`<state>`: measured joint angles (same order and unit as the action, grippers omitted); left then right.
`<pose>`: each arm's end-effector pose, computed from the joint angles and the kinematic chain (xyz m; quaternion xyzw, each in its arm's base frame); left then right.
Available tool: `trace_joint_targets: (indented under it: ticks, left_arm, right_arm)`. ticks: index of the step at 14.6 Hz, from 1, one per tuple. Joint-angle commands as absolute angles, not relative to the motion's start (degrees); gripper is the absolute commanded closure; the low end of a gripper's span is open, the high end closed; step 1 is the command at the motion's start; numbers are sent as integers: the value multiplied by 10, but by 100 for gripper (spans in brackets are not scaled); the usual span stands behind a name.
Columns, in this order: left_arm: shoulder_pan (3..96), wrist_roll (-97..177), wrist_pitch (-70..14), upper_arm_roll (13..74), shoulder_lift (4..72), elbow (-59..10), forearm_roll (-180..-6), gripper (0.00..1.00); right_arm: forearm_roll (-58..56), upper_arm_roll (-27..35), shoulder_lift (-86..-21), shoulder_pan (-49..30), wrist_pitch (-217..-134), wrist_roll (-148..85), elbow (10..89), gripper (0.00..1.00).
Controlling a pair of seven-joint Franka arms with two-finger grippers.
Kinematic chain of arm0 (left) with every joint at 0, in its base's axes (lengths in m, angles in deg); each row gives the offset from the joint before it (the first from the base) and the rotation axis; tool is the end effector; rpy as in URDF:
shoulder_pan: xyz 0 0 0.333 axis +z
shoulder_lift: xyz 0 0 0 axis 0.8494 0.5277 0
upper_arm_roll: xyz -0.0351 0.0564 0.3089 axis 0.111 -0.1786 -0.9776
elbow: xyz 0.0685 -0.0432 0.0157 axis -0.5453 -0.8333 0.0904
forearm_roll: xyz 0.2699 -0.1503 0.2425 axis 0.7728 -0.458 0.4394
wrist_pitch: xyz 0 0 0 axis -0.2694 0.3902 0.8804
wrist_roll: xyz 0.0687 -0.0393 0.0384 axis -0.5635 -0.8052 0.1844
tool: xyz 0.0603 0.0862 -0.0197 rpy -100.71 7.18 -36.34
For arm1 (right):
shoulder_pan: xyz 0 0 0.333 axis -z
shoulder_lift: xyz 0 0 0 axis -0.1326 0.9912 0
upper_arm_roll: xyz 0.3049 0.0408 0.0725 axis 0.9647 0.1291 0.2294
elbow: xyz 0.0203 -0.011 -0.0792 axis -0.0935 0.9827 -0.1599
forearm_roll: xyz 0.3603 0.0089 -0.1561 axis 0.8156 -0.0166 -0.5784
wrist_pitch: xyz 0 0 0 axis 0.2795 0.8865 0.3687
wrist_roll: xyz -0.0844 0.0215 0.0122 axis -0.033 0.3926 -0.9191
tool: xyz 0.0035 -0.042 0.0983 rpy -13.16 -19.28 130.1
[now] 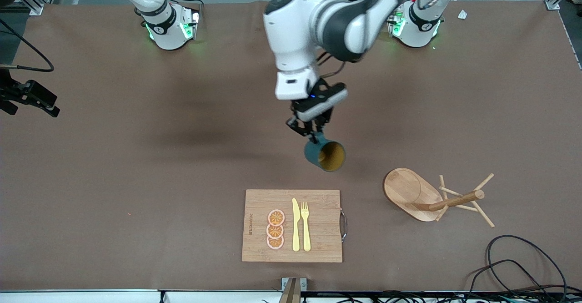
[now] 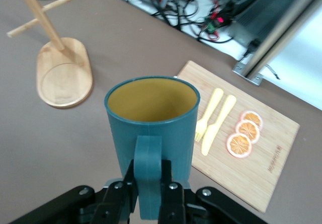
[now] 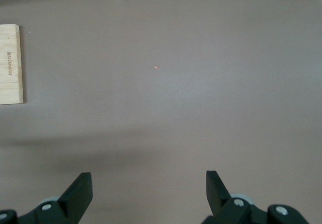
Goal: Pass cup and hang on rack
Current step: 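Carry the mug to the wooden rack and align it with a peg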
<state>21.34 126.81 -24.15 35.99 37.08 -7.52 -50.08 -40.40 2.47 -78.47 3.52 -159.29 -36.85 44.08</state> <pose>0.5163 -0.4755 0.4643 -0.9244 -0.2914 -0.2446 0.0290 0.5594 -0.0329 0.6282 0.9973 -0.0283 0.0651 0.0188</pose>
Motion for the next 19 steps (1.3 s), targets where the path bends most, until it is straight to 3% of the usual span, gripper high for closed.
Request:
trace_joint_targets:
  ticks: [1,5,19]
  left_arm:
    - [284,1193,-239,366,341,-68,-601,100]
    - [373,1123,-239,368,338,-31,-758,100]
    - [568,967,-236,364,364,-36,-1160,100]
  right_arm:
    - [-409,31,-795,42,-1588,-364,445,0]
    - [-409,31,-795,42,-1588,-364,445,0]
    - [-409,31,-795,42,-1587,-364,445,0]
